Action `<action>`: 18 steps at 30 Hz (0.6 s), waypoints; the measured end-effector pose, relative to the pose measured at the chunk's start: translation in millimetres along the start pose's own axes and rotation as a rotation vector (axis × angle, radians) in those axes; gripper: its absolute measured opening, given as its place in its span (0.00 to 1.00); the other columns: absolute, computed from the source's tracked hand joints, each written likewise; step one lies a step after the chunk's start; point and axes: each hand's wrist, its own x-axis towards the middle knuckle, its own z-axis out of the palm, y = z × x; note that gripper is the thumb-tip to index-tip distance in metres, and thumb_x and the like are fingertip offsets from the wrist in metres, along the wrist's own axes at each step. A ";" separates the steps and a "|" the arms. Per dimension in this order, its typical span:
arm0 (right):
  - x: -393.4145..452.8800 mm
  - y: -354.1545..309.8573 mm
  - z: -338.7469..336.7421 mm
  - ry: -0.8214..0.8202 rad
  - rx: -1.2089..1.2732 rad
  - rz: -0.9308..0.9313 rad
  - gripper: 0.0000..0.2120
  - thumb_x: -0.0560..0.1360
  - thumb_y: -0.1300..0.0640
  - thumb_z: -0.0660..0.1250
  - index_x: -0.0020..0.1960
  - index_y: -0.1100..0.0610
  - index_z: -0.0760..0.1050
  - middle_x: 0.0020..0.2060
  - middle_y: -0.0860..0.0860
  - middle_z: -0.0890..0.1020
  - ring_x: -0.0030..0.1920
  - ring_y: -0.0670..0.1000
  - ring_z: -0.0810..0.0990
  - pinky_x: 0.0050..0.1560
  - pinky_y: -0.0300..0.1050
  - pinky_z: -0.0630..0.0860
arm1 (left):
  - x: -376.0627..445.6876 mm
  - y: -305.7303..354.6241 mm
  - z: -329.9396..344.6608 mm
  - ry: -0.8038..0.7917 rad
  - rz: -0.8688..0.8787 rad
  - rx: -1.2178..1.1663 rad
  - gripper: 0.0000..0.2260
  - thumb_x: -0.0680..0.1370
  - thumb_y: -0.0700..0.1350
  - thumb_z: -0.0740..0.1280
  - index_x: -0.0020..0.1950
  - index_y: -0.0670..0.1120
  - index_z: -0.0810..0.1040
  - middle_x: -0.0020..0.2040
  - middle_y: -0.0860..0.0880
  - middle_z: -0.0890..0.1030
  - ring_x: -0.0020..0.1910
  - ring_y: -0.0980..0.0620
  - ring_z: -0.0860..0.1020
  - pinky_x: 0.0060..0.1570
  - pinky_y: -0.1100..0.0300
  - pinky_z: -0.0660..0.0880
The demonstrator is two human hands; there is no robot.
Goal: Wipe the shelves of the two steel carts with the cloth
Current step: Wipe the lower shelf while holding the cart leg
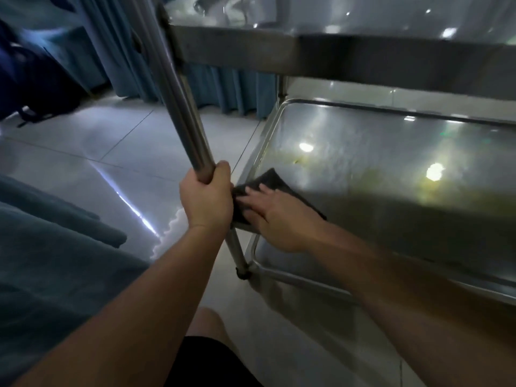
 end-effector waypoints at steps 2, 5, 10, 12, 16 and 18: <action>-26.4 16.0 -6.0 -0.011 -0.074 0.015 0.24 0.86 0.40 0.48 0.81 0.40 0.61 0.83 0.43 0.59 0.83 0.50 0.54 0.80 0.51 0.50 | -3.4 0.7 2.1 0.017 -0.010 0.006 0.12 0.74 0.56 0.69 0.44 0.47 0.78 0.32 0.52 0.80 0.29 0.58 0.79 0.28 0.68 0.74; -41.2 54.2 -20.0 0.006 -0.177 0.120 0.26 0.86 0.39 0.46 0.83 0.42 0.58 0.84 0.44 0.55 0.83 0.49 0.51 0.82 0.49 0.47 | -2.9 -1.4 2.6 0.005 0.018 0.016 0.11 0.74 0.55 0.69 0.41 0.47 0.76 0.30 0.52 0.75 0.26 0.58 0.75 0.25 0.66 0.73; 8.1 111.2 -46.0 0.108 -0.210 0.410 0.29 0.86 0.39 0.43 0.84 0.45 0.54 0.85 0.47 0.51 0.84 0.54 0.50 0.82 0.56 0.48 | 0.5 -6.6 7.8 0.034 0.071 -0.003 0.12 0.73 0.56 0.68 0.39 0.48 0.74 0.30 0.50 0.72 0.27 0.54 0.74 0.27 0.62 0.73; 45.2 113.8 -48.5 0.140 -0.174 0.513 0.30 0.85 0.39 0.41 0.85 0.46 0.52 0.85 0.47 0.50 0.84 0.55 0.48 0.82 0.58 0.47 | 1.5 -8.4 9.8 0.045 0.078 -0.018 0.11 0.72 0.56 0.68 0.38 0.51 0.74 0.30 0.49 0.72 0.27 0.54 0.74 0.27 0.62 0.74; 107.2 77.9 -39.6 0.150 -0.106 0.510 0.30 0.84 0.41 0.42 0.85 0.47 0.52 0.85 0.48 0.50 0.84 0.56 0.47 0.82 0.59 0.45 | 4.7 -10.0 11.7 0.039 0.083 -0.071 0.11 0.73 0.53 0.69 0.31 0.56 0.74 0.29 0.49 0.69 0.25 0.53 0.72 0.25 0.60 0.71; 113.0 51.2 -28.7 0.113 -0.109 0.404 0.30 0.85 0.41 0.43 0.85 0.47 0.52 0.85 0.48 0.50 0.84 0.55 0.47 0.82 0.59 0.45 | 5.9 -11.3 11.3 0.042 0.094 -0.089 0.12 0.73 0.52 0.69 0.30 0.54 0.72 0.28 0.50 0.68 0.25 0.53 0.70 0.24 0.59 0.68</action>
